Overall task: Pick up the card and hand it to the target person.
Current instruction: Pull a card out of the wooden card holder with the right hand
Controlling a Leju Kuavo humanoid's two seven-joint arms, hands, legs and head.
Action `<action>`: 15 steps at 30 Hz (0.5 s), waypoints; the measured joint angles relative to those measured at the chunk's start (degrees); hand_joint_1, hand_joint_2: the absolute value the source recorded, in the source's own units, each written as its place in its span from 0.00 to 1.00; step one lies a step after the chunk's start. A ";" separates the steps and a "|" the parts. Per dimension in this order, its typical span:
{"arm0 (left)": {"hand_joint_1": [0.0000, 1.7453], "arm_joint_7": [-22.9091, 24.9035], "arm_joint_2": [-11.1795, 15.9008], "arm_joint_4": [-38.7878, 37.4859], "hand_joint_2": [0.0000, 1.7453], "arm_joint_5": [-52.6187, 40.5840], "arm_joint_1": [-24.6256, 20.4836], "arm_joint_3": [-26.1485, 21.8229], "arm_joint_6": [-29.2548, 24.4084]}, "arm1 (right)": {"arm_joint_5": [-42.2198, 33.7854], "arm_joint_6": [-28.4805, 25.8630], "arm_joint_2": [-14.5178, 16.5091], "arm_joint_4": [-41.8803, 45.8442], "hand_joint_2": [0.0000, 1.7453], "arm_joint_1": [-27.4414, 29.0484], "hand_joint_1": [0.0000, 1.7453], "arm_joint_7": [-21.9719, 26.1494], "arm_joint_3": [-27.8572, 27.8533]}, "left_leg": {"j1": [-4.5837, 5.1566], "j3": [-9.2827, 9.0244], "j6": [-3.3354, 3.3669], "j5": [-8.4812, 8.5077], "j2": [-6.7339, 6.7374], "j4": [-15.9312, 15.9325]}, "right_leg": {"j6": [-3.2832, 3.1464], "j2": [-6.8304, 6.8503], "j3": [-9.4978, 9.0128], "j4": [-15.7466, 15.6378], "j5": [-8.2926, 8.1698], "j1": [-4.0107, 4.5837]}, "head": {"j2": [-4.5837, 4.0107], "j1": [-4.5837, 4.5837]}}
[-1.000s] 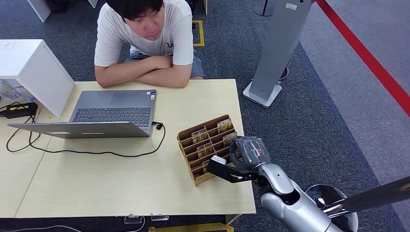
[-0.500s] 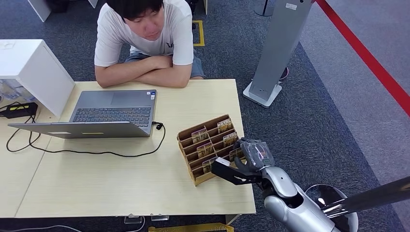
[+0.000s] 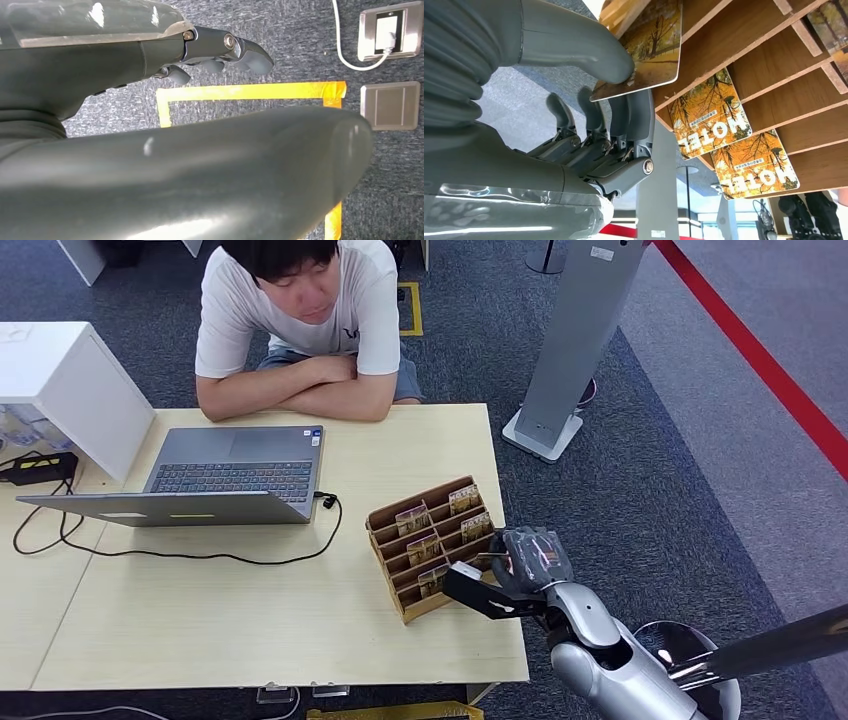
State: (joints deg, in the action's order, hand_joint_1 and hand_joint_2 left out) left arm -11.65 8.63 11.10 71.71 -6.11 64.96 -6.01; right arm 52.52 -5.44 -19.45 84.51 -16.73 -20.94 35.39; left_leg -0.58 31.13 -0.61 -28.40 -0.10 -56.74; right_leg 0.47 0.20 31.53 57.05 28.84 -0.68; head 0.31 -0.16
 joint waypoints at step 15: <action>0.00 -1.86 0.00 -0.01 0.00 -0.54 0.00 0.00 -0.66 | 0.33 0.30 0.00 0.45 1.00 -0.04 0.85 0.02 0.02 | 0.00 0.02 0.00 0.00 -0.01 0.00 | 0.00 0.00 0.00 0.00 0.00 0.00 | 0.00 -0.02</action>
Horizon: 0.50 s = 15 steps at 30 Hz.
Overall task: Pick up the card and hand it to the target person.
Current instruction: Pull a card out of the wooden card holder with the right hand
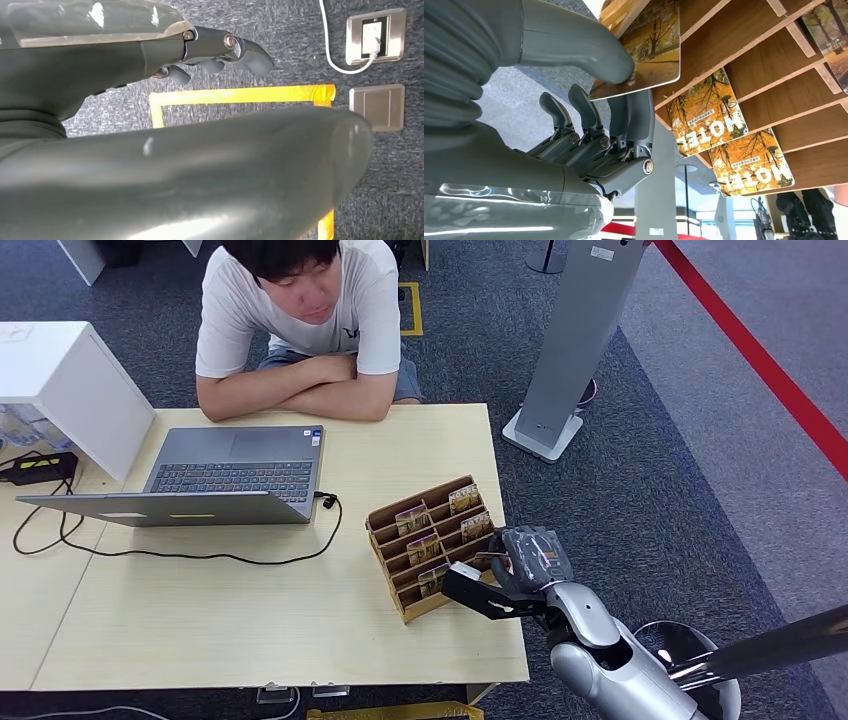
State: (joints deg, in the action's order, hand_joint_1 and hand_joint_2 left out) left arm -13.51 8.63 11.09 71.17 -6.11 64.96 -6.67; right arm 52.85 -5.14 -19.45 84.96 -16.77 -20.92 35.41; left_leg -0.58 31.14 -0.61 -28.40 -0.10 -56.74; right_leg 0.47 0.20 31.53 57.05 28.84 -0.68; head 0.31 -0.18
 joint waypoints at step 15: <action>0.00 -0.09 0.00 0.00 0.00 0.14 0.04 -0.01 -0.37 | 5.14 -5.27 -1.60 12.82 1.00 -3.30 0.85 -1.61 -1.63 | 0.00 -0.01 0.00 0.00 0.01 -0.01 | -0.01 0.00 0.00 0.00 -0.01 0.00 | 0.00 0.02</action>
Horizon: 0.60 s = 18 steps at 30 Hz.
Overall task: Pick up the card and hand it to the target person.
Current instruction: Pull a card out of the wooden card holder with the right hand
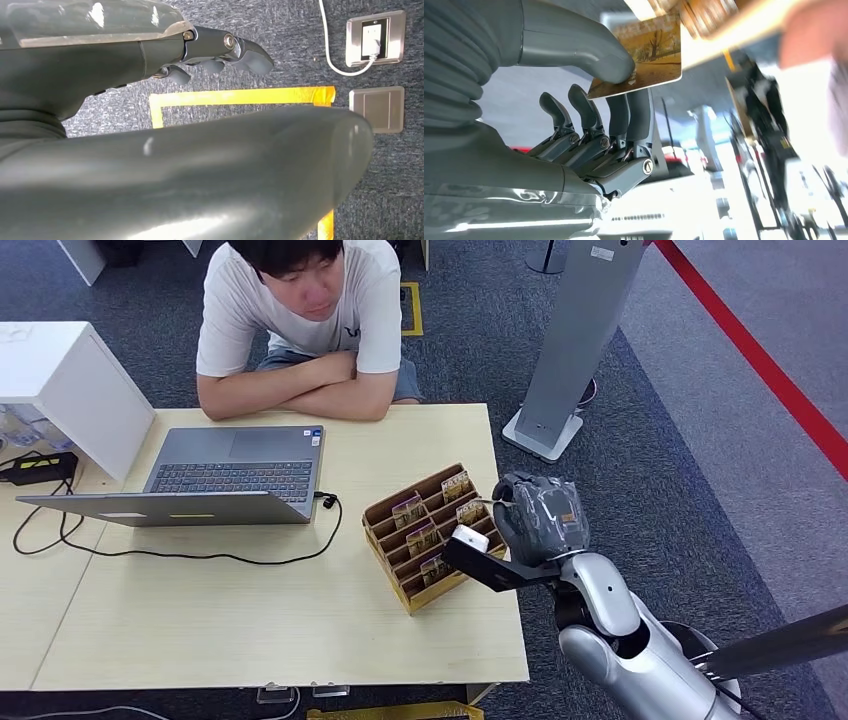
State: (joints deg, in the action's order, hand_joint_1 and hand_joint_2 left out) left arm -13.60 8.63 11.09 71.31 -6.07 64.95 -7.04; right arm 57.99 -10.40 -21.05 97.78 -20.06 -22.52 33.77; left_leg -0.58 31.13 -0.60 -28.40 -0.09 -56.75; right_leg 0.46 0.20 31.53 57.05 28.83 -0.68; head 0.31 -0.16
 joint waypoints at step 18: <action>0.00 0.40 -0.97 0.02 0.00 -0.88 -0.14 -0.09 -0.03 | -0.84 -26.79 6.14 9.80 1.00 -0.10 0.85 15.69 -1.27 | -0.01 0.03 0.01 0.01 -0.01 0.00 | -0.01 0.01 -0.03 0.03 -0.01 0.01 | 0.00 0.00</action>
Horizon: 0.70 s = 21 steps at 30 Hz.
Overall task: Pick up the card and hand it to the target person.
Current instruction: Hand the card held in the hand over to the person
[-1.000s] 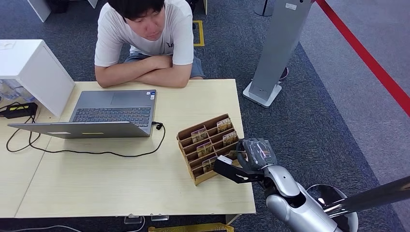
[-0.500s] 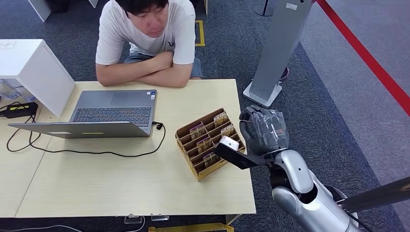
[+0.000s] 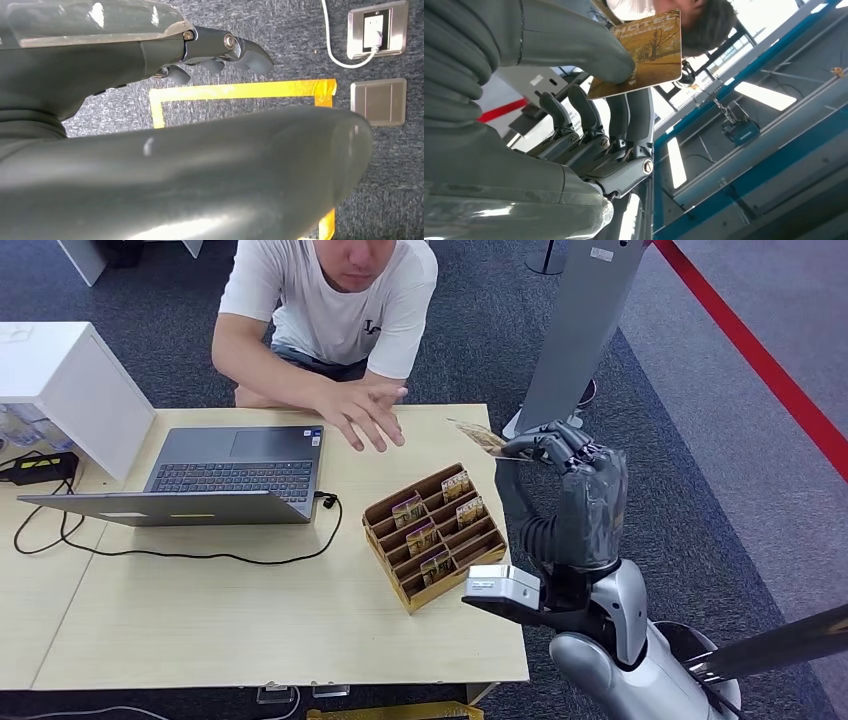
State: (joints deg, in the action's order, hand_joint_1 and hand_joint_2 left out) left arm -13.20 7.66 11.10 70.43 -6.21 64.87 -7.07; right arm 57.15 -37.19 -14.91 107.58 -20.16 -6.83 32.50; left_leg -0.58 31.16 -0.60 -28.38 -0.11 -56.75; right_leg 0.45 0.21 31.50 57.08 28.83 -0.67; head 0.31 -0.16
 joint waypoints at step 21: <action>0.00 -0.08 -0.67 0.00 0.00 -0.93 -0.33 0.15 0.18 | 3.84 -2.39 15.92 -25.59 1.00 1.25 0.00 20.05 -6.53 | -0.01 0.01 0.00 0.00 0.01 -0.01 | 0.00 0.00 0.04 0.00 0.00 0.00 | 0.00 -0.02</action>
State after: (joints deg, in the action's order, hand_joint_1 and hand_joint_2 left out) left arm -13.28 6.99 11.10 69.50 -6.54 65.01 -6.89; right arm 60.98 -39.58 1.01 82.00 -18.91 13.21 25.97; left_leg -0.59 31.17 -0.60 -28.38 -0.10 -56.76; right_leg 0.45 0.21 31.54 57.08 28.83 -0.67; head 0.31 -0.19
